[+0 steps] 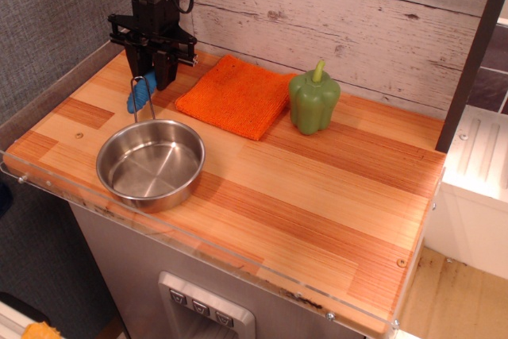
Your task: Place the spoon below the pepper to its right.
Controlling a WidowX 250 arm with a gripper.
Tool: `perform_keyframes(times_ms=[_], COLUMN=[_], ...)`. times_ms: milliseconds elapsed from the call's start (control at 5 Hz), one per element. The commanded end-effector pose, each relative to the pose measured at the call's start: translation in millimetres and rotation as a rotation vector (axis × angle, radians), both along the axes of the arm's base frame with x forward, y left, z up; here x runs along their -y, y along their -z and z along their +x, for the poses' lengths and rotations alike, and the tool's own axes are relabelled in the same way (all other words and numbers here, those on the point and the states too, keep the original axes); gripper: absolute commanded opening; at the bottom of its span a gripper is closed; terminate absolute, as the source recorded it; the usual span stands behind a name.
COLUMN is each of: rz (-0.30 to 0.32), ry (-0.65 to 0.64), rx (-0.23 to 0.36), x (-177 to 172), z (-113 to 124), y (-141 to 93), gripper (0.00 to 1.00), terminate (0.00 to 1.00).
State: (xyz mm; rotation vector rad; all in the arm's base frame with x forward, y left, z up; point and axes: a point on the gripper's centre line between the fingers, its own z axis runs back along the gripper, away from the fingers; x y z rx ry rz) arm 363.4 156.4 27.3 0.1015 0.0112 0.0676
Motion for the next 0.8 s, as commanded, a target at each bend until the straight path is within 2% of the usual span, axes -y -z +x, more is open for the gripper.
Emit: perform_keyframes(times_ms=[0, 200, 600], rz=[0.021, 0.049, 0.033], ry=[0.002, -0.021, -0.032], rx=[0.085, 0.066, -0.019], x=[-3.4, -16.1, -20.6], z=[1.1, -5.3, -3.8], y=[-36.5, -28.6, 0.9], gripper=[0.0, 0.0, 0.0], terminate=[0.0, 0.0, 0.0])
